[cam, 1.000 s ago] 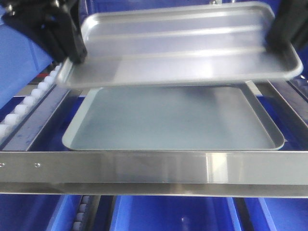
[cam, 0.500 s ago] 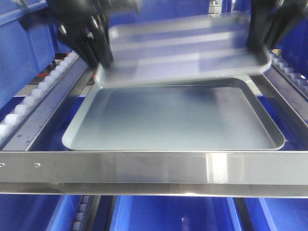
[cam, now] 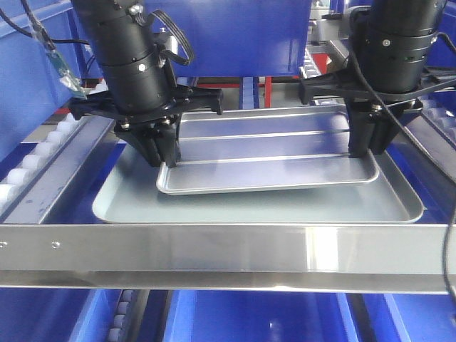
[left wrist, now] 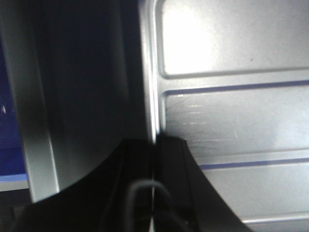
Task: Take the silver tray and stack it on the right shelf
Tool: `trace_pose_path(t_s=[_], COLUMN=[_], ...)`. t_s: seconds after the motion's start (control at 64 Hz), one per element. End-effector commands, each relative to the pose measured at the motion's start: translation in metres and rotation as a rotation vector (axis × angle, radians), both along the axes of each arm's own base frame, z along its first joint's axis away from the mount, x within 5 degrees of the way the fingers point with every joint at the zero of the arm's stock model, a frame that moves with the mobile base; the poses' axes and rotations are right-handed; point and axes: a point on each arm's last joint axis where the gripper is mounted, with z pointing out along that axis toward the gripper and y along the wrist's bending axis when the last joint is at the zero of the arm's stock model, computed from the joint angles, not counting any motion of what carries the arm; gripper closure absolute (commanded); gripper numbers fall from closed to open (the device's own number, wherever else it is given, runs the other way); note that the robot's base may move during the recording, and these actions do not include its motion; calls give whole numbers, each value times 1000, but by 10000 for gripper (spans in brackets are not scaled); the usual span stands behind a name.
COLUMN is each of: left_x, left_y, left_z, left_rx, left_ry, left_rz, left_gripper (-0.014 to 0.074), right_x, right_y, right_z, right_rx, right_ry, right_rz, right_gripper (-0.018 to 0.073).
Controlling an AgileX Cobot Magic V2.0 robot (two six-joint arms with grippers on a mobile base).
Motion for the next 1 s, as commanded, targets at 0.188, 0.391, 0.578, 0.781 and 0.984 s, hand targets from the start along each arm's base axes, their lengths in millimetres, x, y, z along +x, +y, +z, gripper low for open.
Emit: trace_pose_path(t_s=[0.188,0.391,0.578,0.781,0.984], left_x=[6,7,6,-6,-38], left_y=[3,2,4,13,31], left_z=[41,46,54,84,127], left_rx=[-38,-48,-27,-9,-37], left_ry=[-117,-123,-95,-124,-230], left_rz=[-28,-26,-19,-60,-110], left_gripper=[409,141,143,220,445], right_x=[7,6,4,-9,-31], right_y=[-3,-3,-4,-10,-18], right_z=[40,43,45,65,92], right_rx=[17,12,5,-13,-14], right_ry=[-178,-170,-154,-169,-216], right_rz=[34,30,25,50,68], right_gripper=[219,-69,-63,26,379])
